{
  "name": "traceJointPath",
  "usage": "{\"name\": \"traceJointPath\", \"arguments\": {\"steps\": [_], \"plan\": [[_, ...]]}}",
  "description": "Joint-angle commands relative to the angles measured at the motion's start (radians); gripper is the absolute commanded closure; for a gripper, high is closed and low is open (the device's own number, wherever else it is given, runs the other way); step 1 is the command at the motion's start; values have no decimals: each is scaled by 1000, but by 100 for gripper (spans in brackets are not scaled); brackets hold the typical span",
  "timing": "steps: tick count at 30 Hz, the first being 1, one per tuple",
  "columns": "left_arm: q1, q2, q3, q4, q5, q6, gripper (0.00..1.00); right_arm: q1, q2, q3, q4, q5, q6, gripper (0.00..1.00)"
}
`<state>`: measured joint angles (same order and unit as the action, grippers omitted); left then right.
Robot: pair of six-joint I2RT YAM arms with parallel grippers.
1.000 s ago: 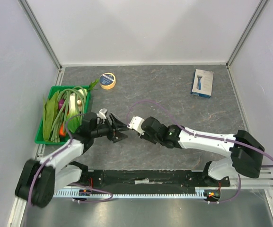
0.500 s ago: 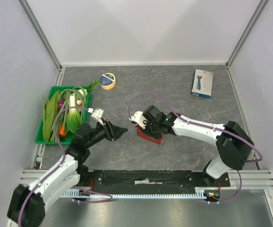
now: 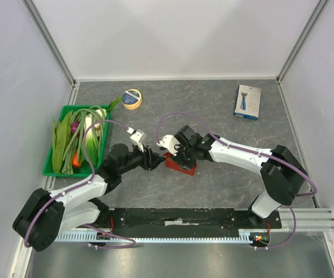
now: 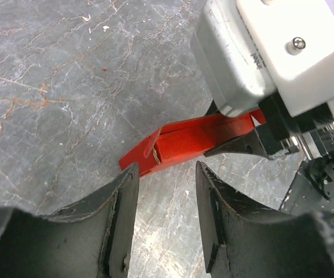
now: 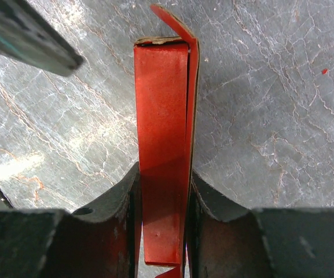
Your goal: Fold the paper box
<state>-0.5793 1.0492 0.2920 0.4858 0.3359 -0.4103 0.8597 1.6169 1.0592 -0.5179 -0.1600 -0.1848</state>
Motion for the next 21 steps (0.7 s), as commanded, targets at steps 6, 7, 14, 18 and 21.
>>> {"name": "traceJointPath", "arguments": {"steps": [6, 7, 14, 18, 21], "plan": [[-14, 138, 94, 114, -31, 172, 58, 2, 37, 1, -59, -62, -8, 78], [-14, 143, 98, 112, -32, 177, 59, 4, 35, 1, -59, -62, -8, 78], [-17, 163, 104, 129, -18, 196, 61, 2, 37, 1, -56, -61, -7, 80], [-24, 193, 119, 129, -6, 203, 63, 2, 35, 2, -56, -58, -7, 81], [-33, 201, 125, 128, -12, 206, 65, 1, 32, 1, -56, -58, -5, 83]]}}
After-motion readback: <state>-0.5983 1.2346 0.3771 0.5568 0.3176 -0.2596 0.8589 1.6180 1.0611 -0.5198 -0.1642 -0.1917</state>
